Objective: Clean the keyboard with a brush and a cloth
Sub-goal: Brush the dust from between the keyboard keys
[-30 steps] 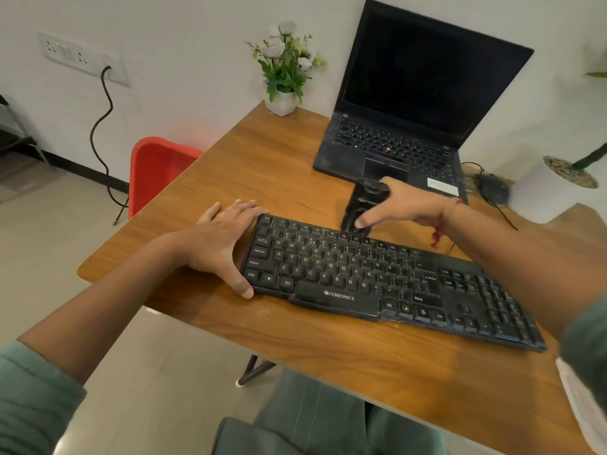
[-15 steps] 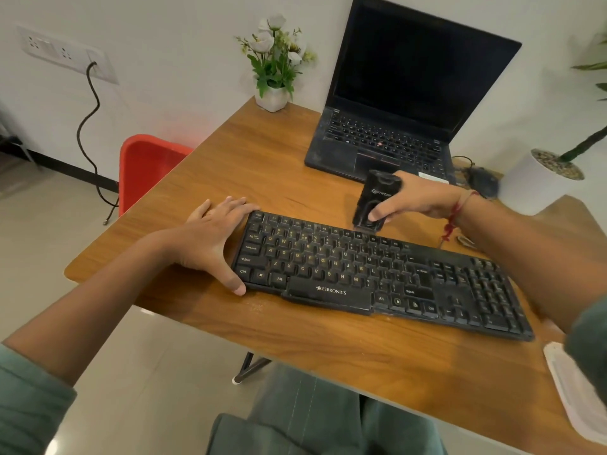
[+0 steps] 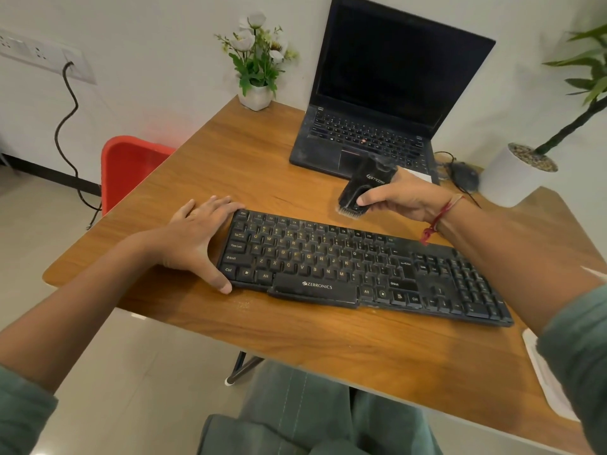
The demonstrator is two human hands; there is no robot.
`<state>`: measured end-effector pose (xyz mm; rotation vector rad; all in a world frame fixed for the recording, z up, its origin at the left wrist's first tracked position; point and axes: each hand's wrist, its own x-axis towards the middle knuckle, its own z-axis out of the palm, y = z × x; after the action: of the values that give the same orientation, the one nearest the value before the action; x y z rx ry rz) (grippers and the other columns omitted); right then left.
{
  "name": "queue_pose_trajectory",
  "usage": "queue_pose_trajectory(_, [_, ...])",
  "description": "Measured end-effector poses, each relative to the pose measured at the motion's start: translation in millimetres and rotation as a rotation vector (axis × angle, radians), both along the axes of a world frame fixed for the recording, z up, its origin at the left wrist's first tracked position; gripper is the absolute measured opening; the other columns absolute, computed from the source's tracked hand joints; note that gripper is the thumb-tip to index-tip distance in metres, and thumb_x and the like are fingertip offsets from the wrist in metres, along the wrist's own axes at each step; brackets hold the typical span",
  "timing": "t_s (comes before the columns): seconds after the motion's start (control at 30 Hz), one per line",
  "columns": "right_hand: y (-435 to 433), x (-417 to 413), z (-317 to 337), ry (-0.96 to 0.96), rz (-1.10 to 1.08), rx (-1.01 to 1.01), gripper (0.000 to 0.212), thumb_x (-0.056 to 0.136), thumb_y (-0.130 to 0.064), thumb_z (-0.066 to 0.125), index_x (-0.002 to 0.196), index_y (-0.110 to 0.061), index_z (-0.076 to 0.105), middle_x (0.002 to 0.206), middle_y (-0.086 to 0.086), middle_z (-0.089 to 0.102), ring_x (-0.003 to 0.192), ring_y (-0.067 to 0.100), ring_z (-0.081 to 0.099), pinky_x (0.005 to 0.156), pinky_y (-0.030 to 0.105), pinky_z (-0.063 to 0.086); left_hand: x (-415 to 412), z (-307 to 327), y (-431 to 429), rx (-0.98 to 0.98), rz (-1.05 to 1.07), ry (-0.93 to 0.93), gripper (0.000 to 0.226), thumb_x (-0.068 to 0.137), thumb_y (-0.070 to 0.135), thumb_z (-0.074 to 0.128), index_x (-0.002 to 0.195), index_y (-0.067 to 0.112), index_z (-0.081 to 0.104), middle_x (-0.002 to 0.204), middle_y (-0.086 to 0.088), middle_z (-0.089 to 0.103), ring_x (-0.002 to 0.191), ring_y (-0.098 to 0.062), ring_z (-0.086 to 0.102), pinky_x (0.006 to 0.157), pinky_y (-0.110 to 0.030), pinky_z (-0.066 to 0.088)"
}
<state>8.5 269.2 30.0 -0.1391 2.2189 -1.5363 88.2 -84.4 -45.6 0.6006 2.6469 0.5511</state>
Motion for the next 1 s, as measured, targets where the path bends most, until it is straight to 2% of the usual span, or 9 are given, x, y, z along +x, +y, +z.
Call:
queue_pose_trajectory(0.07, [3.1, -1.4, 2.7, 0.014, -0.007, 0.005, 0.051, 0.061, 0.002, 0.08, 0.105, -0.012, 0.057, 0.099, 0.009, 0.067, 0.093, 0.024, 0.067, 0.071, 0.031, 0.056, 0.4, 0.4, 0.3, 0.003, -0.001, -0.004, 0.149, 0.028, 0.095, 0.06, 0.149, 0.039, -0.006, 0.161, 0.011, -0.008, 0.147, -0.011, -0.013, 0.115, -0.038, -0.02])
queue_pose_trajectory(0.1, [4.0, -0.6, 3.5, 0.021, 0.005, 0.041, 0.048, 0.064, 0.004, 0.079, 0.104, -0.011, 0.057, 0.099, 0.009, 0.067, 0.094, 0.024, 0.066, 0.071, 0.03, 0.056, 0.7, 0.7, 0.5, 0.003, 0.0, -0.006, 0.149, 0.028, 0.094, 0.06, 0.149, 0.038, -0.006, 0.161, 0.011, -0.008, 0.147, -0.011, -0.013, 0.115, -0.038, -0.02])
queue_pose_trajectory(0.23, [5.9, 7.0, 3.0, 0.059, 0.16, 0.248, 0.027, 0.076, 0.006, 0.071, 0.096, -0.006, 0.06, 0.094, 0.013, 0.068, 0.081, 0.022, 0.067, 0.056, 0.018, 0.053, 0.4, 0.5, 0.1, -0.001, 0.004, 0.008, 0.151, 0.026, 0.096, 0.058, 0.15, 0.038, -0.006, 0.161, 0.01, -0.009, 0.147, -0.011, -0.013, 0.116, -0.038, -0.02])
queue_pose_trajectory(0.33, [0.7, 4.9, 6.3, 0.068, 0.228, 0.256, 0.026, 0.076, 0.005, 0.073, 0.096, -0.007, 0.06, 0.094, 0.016, 0.069, 0.077, 0.021, 0.07, 0.056, 0.019, 0.054, 1.2, 0.1, 0.1, -0.005, 0.005, 0.012, 0.152, 0.025, 0.097, 0.057, 0.15, 0.038, -0.006, 0.161, 0.011, -0.009, 0.147, -0.01, -0.013, 0.116, -0.038, -0.019])
queue_pose_trajectory(0.43, [-15.9, 0.1, 3.4, 0.067, 0.297, 0.275, 0.028, 0.075, 0.003, 0.074, 0.098, -0.006, 0.062, 0.095, 0.018, 0.071, 0.083, 0.026, 0.071, 0.068, 0.029, 0.06, 1.6, 0.5, 0.2, -0.004, 0.005, 0.009, 0.151, 0.025, 0.097, 0.057, 0.15, 0.039, -0.006, 0.161, 0.011, -0.009, 0.147, -0.01, -0.013, 0.116, -0.038, -0.019])
queue_pose_trajectory(0.53, [-38.1, -2.1, -3.8, 0.056, 0.302, 0.217, 0.028, 0.075, 0.004, 0.074, 0.096, -0.011, 0.062, 0.096, 0.015, 0.071, 0.085, 0.025, 0.071, 0.076, 0.037, 0.059, 1.1, 0.7, -0.4, -0.006, 0.005, 0.008, 0.151, 0.027, 0.096, 0.058, 0.15, 0.038, -0.007, 0.161, 0.01, -0.01, 0.147, -0.011, -0.013, 0.116, -0.038, -0.019])
queue_pose_trajectory(0.67, [-44.9, -4.1, -7.3, -0.009, 0.249, 0.162, 0.026, 0.077, 0.004, 0.073, 0.098, -0.006, 0.061, 0.093, 0.011, 0.07, 0.081, 0.019, 0.07, 0.062, 0.023, 0.057, 0.7, 1.1, -0.6, -0.011, 0.004, 0.001, 0.151, 0.026, 0.097, 0.057, 0.15, 0.038, -0.007, 0.161, 0.01, -0.01, 0.147, -0.011, -0.013, 0.115, -0.037, -0.019])
queue_pose_trajectory(0.87, [-3.5, -3.3, 4.6, -0.089, 0.227, 0.248, 0.029, 0.078, 0.005, 0.07, 0.1, -0.009, 0.059, 0.098, 0.014, 0.07, 0.084, 0.021, 0.071, 0.06, 0.02, 0.056, 0.9, 1.0, 0.7, -0.006, 0.008, 0.006, 0.149, 0.027, 0.095, 0.059, 0.149, 0.04, -0.006, 0.161, 0.012, -0.01, 0.147, -0.01, -0.012, 0.115, -0.038, -0.019])
queue_pose_trajectory(1.0, [-30.6, -7.9, 1.6, -0.08, 0.313, 0.203, 0.031, 0.077, 0.005, 0.071, 0.102, -0.007, 0.057, 0.096, 0.012, 0.069, 0.083, 0.02, 0.071, 0.057, 0.018, 0.055, 0.6, 1.4, 0.1, -0.004, 0.006, -0.006, 0.149, 0.026, 0.097, 0.057, 0.148, 0.04, -0.007, 0.161, 0.012, -0.01, 0.147, -0.01, -0.013, 0.115, -0.038, -0.02])
